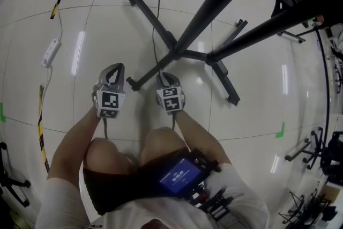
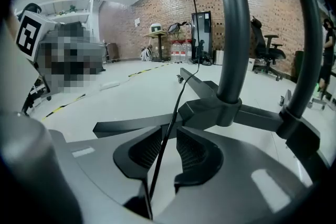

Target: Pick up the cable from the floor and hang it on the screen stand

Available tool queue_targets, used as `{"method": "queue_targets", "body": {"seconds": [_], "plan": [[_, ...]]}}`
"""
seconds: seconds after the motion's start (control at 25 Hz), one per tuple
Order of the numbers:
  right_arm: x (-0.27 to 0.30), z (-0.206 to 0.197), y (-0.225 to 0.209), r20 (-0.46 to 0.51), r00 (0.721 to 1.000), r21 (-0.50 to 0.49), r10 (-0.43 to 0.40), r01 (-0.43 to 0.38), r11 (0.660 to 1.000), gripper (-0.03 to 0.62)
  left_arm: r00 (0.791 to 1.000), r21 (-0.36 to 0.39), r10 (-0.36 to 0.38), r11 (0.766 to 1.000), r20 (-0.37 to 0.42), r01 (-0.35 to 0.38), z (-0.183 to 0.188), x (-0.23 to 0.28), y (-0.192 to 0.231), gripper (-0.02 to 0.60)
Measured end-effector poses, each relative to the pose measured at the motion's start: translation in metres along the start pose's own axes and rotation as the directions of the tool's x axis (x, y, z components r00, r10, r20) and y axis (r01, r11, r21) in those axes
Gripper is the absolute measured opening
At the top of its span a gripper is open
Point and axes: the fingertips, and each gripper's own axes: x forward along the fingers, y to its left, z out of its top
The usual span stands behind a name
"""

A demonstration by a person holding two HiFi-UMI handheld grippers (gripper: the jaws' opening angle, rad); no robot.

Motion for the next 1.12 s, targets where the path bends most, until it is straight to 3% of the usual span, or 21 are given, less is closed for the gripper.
{"method": "queue_targets", "body": {"seconds": [0.16, 0.44, 0.84, 1.12], "plan": [[0.010, -0.006, 0.002, -0.029, 1.000, -0.011, -0.009, 0.008, 1.000, 0.102, 1.000, -0.008, 0.023, 1.000, -0.003, -0.023, -0.004, -0.005, 0.010, 0.002], [0.013, -0.008, -0.002, -0.046, 0.998, -0.029, -0.036, 0.035, 0.999, 0.044, 1.000, 0.006, 0.014, 1.000, -0.025, -0.014, -0.015, -0.002, 0.007, 0.002], [-0.032, 0.018, 0.009, 0.051, 0.999, -0.255, -0.012, 0.025, 0.967, 0.035, 1.000, 0.023, -0.022, 0.999, 0.003, 0.022, -0.006, 0.025, -0.013, 0.002], [-0.069, 0.045, 0.000, 0.135, 0.991, -0.292, -0.010, 0.049, 0.955, 0.035, 1.000, -0.015, -0.009, 1.000, 0.029, 0.010, 0.006, 0.045, -0.016, 0.002]]}}
